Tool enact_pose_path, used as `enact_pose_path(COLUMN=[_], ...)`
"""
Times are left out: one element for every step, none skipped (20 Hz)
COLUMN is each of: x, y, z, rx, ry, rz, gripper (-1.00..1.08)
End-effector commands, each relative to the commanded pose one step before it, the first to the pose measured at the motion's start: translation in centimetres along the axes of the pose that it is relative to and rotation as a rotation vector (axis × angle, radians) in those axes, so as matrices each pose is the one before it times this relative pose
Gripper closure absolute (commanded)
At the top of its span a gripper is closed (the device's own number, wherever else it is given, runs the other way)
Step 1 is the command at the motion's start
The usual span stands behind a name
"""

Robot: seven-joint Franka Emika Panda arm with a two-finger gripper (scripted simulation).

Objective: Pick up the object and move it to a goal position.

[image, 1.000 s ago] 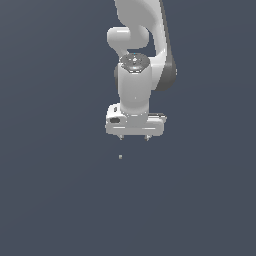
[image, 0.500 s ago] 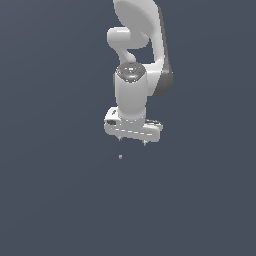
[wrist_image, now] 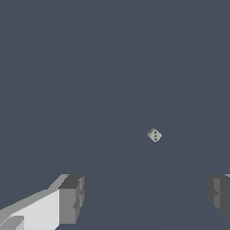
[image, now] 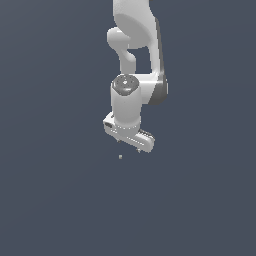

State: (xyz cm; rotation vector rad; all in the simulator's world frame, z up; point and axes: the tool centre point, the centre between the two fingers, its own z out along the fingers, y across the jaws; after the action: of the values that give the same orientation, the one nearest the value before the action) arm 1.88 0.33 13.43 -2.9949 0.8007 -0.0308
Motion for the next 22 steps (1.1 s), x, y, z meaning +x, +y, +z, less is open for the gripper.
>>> enact_pose_path(x=[0.165, 0.076, 0.08, 0.085, 0.089, 0.094, 0.098, 0.103, 0.107, 0.112, 0.116, 0.121, 0.124, 0.123, 0.119, 0.116, 0.112, 0.108, 0.102, 0.096, 0.09, 0.084], y=[0.392, 0.153, 0.153, 0.152, 0.151, 0.151, 0.149, 0.148, 0.147, 0.145, 0.143, 0.142, 0.138, 0.13, 0.12, 0.112, 0.103, 0.095, 0.087, 0.079, 0.071, 0.064], z=[0.823, 0.324, 0.323, 0.322, 0.321, 0.32, 0.319, 0.318, 0.316, 0.315, 0.314, 0.313, 0.308, 0.293, 0.276, 0.259, 0.242, 0.226, 0.21, 0.194, 0.178, 0.162], rx=[-0.00324, -0.00145, -0.00153, -0.0016, -0.00166, -0.00171, -0.00177, -0.00181, -0.00185, -0.00188, -0.00191, -0.00193, -0.00192, -0.00184, -0.00174, -0.00164, -0.00153, -0.00143, -0.00132, -0.00121, -0.0011, -0.001], ry=[-0.00224, -0.00074, -0.00063, -0.00051, -0.0004, -0.00027, -0.00015, -0.00002, 0.0001, 0.00024, 0.00037, 0.0005, 0.00063, 0.00073, 0.0008, 0.00085, 0.00089, 0.00091, 0.00092, 0.00091, 0.00088, 0.00085], rz=[0.07883, 0.03082, 0.03081, 0.03081, 0.03079, 0.03078, 0.03076, 0.03075, 0.03073, 0.03072, 0.0307, 0.03069, 0.03035, 0.02894, 0.02736, 0.02579, 0.0242, 0.02264, 0.02107, 0.0195, 0.01792, 0.01636], gripper=[-0.92, -0.92, -0.92, -0.92, -0.92, -0.92, -0.92, -0.92, -0.92, -0.92, -0.92, -0.92, -0.92, -0.92, -0.92, -0.92, -0.92, -0.92, -0.92, -0.92, -0.92, -0.92])
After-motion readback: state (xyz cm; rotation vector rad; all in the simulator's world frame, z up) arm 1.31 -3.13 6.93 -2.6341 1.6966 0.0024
